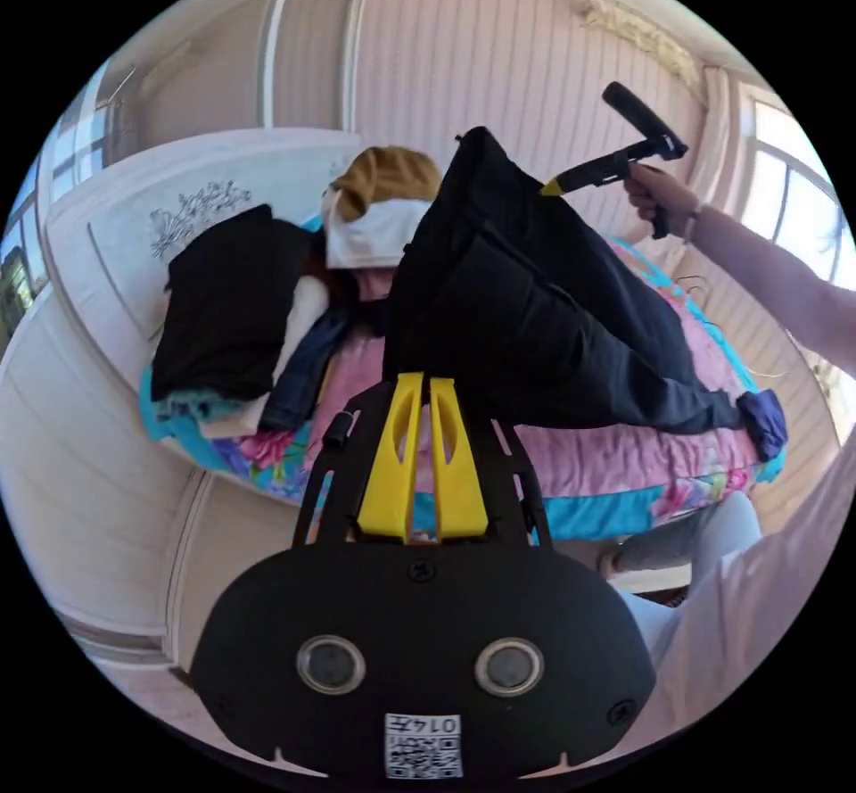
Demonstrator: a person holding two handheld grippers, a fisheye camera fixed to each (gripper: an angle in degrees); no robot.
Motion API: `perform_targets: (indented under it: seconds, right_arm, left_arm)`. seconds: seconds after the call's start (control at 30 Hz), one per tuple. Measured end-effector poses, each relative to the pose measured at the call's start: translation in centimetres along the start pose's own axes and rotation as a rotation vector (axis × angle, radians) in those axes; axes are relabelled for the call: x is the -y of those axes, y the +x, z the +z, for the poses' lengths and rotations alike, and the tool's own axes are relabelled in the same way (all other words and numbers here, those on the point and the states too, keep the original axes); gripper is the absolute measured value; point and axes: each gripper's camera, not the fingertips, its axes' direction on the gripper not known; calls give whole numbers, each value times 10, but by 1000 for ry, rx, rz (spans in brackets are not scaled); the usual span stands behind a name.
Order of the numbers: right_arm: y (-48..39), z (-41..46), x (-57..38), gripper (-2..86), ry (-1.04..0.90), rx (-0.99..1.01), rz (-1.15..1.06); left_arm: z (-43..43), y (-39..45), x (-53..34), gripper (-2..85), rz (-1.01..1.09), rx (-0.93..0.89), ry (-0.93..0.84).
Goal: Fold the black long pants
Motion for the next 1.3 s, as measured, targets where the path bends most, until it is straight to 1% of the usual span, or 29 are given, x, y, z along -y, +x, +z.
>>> perform_targets:
  seconds: [0.03, 0.07, 0.1, 0.13, 0.17, 0.23, 0.27, 0.33, 0.37, 0.4, 0.43, 0.47, 0.53, 0.63, 0.7, 0.77, 0.83, 0.87, 0.97, 1.0, 1.03, 1.07, 1.1, 1.17, 1.23, 1.3]
  right_arm:
    - [6, 23, -6, 69, -48, -12, 67]
    - [9, 30, -14, 69, -53, 0, 89]
    - [15, 37, -35, 69, -54, 26, 123]
    - [24, 37, -64, 68, -58, 56, 144]
    - [28, 34, -80, 67, -54, 71, 150]
    - [50, 15, -161, 67, -65, 69, 219]
    - [57, 8, -184, 67, -77, 59, 249]
    - [87, -24, -280, 67, -110, -16, 453]
    - [95, -34, -305, 67, -108, -26, 524]
    - [108, -56, -356, 68, -87, -28, 667]
    - [117, -79, -405, 71, -34, -23, 809]
    - [120, -90, -428, 73, -2, -25, 875]
    - [126, -130, -509, 81, 97, -70, 1111]
    - [133, -168, -573, 101, 200, -91, 1294]
    - [141, -185, -594, 107, 241, -92, 1342]
    - [151, -201, -608, 110, 273, -87, 1385]
    - [169, -220, -617, 113, 324, -50, 1387]
    - [174, -223, -618, 114, 326, -41, 1380]
    - [199, -237, -616, 115, 277, -41, 1365]
    - [209, -240, -617, 116, 246, -61, 1370]
    - [218, -241, -620, 115, 210, -62, 1391]
    - [223, -242, -623, 114, 203, -44, 1406]
    - [230, -243, -629, 105, 204, 12, 1434]
    - [233, -252, -640, 67, 176, -12, 1467]
    - [230, -270, -651, 26, 166, -8, 1406]
    - [222, -293, -666, 18, 231, 20, 1359]
  left_arm:
    - [24, -13, -7, -10, -81, 46, -93]
    - [35, -19, -10, -10, -128, 48, -161]
    - [51, -26, -18, -10, -185, 10, -270]
    - [55, -24, -23, -10, -173, -48, -314]
    - [53, -19, -25, -9, -144, -66, -311]
    - [37, 11, -29, -9, -5, -38, -251]
    - [32, 21, -28, -9, 36, -35, -240]
    - [18, 62, -22, -6, 202, -66, -188]
    - [16, 74, -19, -5, 244, -79, -172]
    - [12, 99, -13, 0, 325, -106, -132]
    - [11, 125, -6, 7, 406, -145, -90]
    - [12, 138, -2, 18, 449, -163, -71]
    - [24, 191, 13, 51, 602, -205, -27]
    - [54, 245, 36, 84, 680, -272, -47]
    - [79, 269, 50, 101, 683, -315, -99]
    - [108, 290, 58, 111, 688, -301, -214]
    - [137, 311, 63, 101, 689, -295, -378]
    - [141, 313, 64, 97, 675, -297, -398]
    - [149, 323, 72, 66, 634, -310, -425]
    - [150, 328, 75, 43, 631, -313, -436]
    - [151, 333, 76, 15, 646, -303, -438]
    - [150, 337, 76, 10, 661, -294, -432]
    - [149, 344, 76, 0, 698, -273, -420]
    - [147, 354, 77, -6, 744, -247, -406]
    - [144, 363, 80, -9, 764, -239, -394]
    - [141, 366, 83, -9, 758, -251, -384]
